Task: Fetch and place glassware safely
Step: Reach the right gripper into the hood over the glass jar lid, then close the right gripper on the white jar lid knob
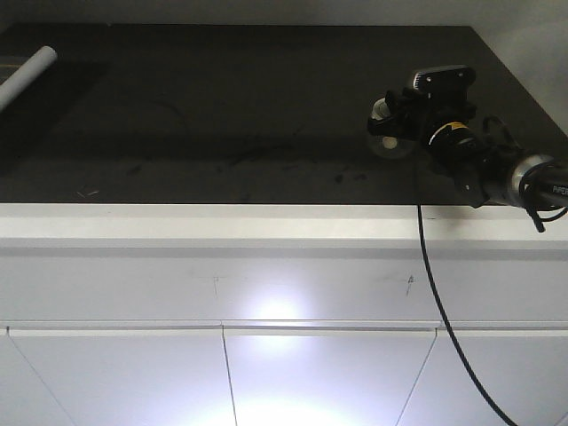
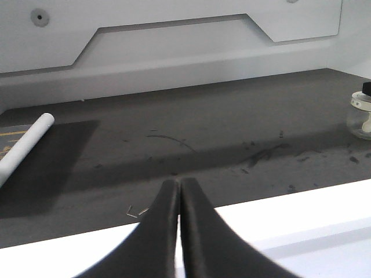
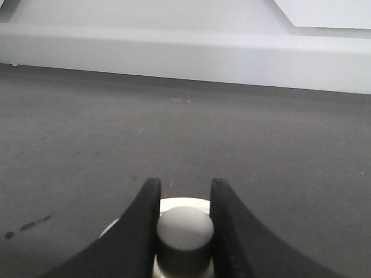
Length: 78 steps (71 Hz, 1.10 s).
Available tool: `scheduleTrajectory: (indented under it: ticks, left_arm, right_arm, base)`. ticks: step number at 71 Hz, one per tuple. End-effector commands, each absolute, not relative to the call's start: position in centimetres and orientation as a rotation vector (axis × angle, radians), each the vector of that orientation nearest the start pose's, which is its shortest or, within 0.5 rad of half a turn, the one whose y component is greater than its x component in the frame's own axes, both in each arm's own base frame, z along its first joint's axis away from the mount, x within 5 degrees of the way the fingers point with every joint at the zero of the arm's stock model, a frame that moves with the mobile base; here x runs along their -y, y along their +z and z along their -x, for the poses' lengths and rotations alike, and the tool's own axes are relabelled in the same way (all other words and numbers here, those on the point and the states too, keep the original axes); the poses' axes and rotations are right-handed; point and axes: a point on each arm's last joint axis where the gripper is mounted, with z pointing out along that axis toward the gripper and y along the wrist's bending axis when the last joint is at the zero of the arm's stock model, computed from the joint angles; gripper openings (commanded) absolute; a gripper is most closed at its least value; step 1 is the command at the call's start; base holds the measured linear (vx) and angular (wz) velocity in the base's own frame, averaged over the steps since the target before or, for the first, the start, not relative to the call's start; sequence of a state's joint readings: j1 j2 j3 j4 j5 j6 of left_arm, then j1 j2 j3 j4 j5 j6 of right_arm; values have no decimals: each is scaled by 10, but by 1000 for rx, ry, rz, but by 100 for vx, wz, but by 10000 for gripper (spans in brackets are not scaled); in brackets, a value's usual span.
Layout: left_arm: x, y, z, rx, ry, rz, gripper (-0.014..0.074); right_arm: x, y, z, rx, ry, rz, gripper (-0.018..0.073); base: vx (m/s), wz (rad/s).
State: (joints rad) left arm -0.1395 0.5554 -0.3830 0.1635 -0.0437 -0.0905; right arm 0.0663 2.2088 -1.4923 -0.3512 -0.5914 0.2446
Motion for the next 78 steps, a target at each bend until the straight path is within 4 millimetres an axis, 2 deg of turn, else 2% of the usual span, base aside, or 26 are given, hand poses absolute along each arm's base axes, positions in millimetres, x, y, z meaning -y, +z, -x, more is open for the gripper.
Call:
scheduleTrajectory:
  ticks: [1,17,28,49,68,78]
  left_arm:
    - [19,316,-121,-1514,-86,-167,-7]
    - [19,316,-121,-1514,-86,-167,-7]
    - [19,316,-121,-1514,-86,-167,-7]
    - [20,316,-121,-1508,-87,-167,-7]
    - [20,317,-121,-1507,-87,-167,-7]
    - [20,317,-121,-1507,-87,-167,-7]
  right_arm:
    - [-49,230,-500,-1513,166,242,-9]
    - [-47,259,-490,-1503,145,237,-6]
    - [-45,275,-468,-1508,146,228,-4]
    - [-41,300,-389,-1506,158,232,-3]
    - [-37,335,-299,-1423,152,240,-3]
    - [-35,339,-261,-1388,146,249,-3]
  base:
    - [0,0]
    - [0,0]
    - [0,0]
    - [0,0]
    - [0,0]
    - [0,0]
